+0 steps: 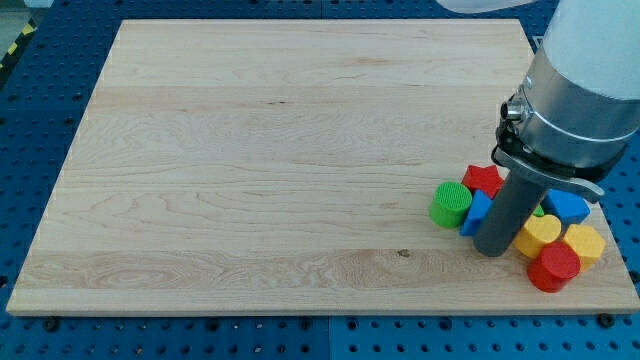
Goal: Move blue triangle diagonally to the green circle
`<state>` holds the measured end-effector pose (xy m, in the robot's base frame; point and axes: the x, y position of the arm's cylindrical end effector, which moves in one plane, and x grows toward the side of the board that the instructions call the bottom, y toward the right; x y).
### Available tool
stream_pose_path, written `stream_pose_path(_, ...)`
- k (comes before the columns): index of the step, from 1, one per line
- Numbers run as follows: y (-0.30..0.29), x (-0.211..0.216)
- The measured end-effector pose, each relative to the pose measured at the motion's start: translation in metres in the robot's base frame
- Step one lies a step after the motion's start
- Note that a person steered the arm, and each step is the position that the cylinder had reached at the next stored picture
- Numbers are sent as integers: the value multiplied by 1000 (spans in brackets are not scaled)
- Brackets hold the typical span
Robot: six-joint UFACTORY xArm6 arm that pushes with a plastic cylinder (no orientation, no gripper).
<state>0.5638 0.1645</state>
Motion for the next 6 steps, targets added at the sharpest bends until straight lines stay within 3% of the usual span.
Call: stream_pose_path(6,-45,-80)
